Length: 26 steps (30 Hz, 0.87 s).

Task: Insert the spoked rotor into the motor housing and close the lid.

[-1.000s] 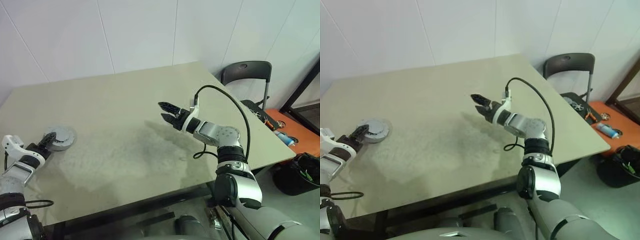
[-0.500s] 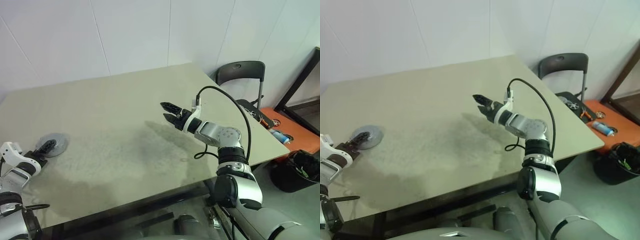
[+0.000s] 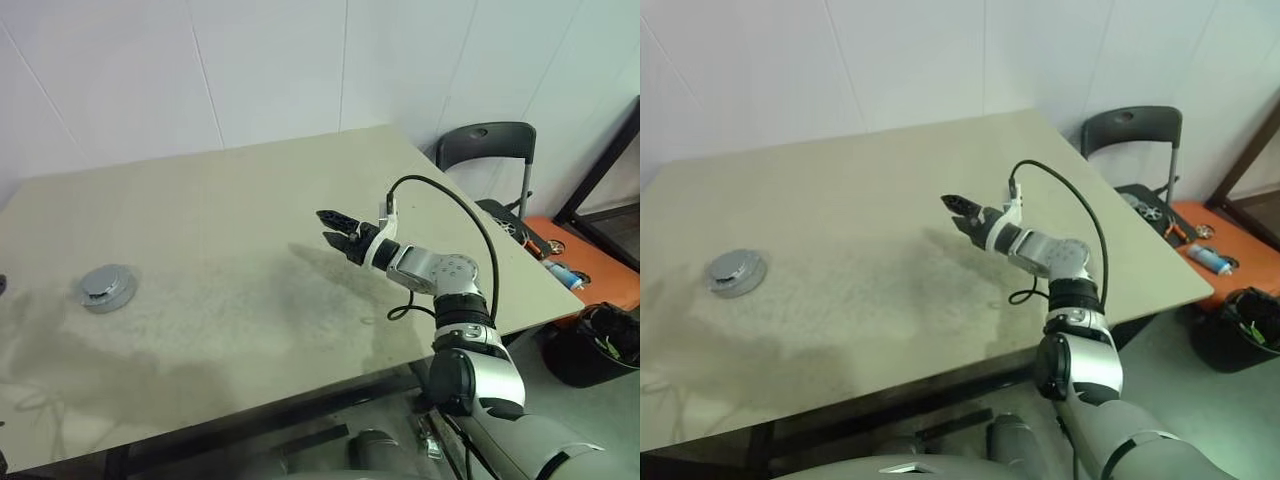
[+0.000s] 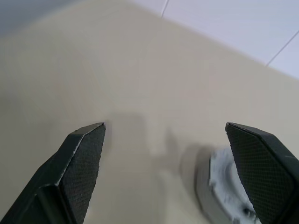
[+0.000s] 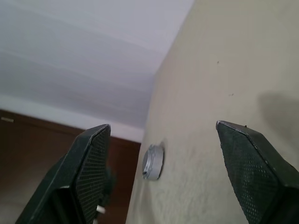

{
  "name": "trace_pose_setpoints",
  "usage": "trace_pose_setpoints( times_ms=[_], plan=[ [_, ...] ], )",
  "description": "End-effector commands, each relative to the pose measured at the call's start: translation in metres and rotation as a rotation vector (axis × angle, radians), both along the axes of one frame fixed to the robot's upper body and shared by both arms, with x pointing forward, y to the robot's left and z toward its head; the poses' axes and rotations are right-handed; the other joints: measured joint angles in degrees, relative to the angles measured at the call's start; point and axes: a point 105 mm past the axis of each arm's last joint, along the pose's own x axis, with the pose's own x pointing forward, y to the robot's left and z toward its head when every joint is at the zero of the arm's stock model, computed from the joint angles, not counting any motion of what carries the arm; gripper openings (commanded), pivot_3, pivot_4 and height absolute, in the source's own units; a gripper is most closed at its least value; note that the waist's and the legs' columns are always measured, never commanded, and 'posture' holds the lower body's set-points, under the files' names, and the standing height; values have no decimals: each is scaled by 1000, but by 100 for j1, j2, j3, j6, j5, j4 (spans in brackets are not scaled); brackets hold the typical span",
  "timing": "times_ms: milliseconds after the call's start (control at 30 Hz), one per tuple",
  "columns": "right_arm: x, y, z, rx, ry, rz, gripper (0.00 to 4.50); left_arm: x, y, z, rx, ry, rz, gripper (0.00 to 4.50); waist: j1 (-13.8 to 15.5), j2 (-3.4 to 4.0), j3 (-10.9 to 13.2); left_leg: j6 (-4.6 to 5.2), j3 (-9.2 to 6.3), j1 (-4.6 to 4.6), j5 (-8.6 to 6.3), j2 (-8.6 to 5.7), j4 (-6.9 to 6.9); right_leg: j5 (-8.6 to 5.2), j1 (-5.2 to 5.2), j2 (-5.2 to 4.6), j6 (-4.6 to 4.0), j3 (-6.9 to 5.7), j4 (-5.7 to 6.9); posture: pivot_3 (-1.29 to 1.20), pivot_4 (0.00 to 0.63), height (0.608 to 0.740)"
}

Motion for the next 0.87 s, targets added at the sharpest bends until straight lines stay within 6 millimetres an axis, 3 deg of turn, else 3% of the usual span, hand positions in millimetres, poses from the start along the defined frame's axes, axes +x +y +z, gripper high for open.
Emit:
trace_pose_setpoints(
  times_ms=[33, 100, 233, 433, 533, 667, 867],
  plan=[
    [0, -7, 24, -72, -140, 34, 3782, 23, -15, 44, 95, -84, -156, 4396, 3, -1, -1, 0, 0, 0, 0, 0, 0, 0, 1, 0, 0, 0, 0, 0, 0, 740],
    [-7, -7, 36, -122, -229, 102, 3782, 47, -50, 57, 148, -88, -386, 4396, 32, -5, 1, 0, -4, -5, 0, -5, 4, 0, 0, 1, 0, -8, -1, 0, 0, 740],
    [-26, -1, 39, -299, -370, 269, 3782, 69, -128, 45, 308, 4, -821, 4396, -11, 11, 2, 5, -4, -10, -2, -5, 2, 0, 0, -6, 0, -6, -14, 0, 0, 740],
    [-55, 14, 42, -526, -612, 542, 3782, 89, -208, 40, 510, 8, -1116, 4396, -80, 6, 5, 10, 14, -18, -6, 5, -1, 0, -19, 2, 1, 12, -12, 0, 0, 740],
    [-62, 19, 32, -633, -722, 647, 3782, 82, -249, 32, 545, -28, -1299, 4396, -39, 4, 4, 9, 15, -19, -6, 4, 0, 0, -21, 1, 1, 11, -14, 0, 0, 740],
    [-57, 24, 17, -646, -707, 649, 3782, 72, -268, 18, 564, -10, -1395, 4396, -34, 4, 4, 9, 16, -16, -5, 2, 5, 0, -17, 0, 1, 11, -12, 0, 0, 740],
    [-72, 30, 29, -529, -705, 670, 3782, 57, -267, 20, 542, 9, -1410, 4396, 1, 2, 5, 9, 11, -21, -5, 3, 4, 0, -19, 1, 0, 8, -12, 0, 0, 740]
  ],
)
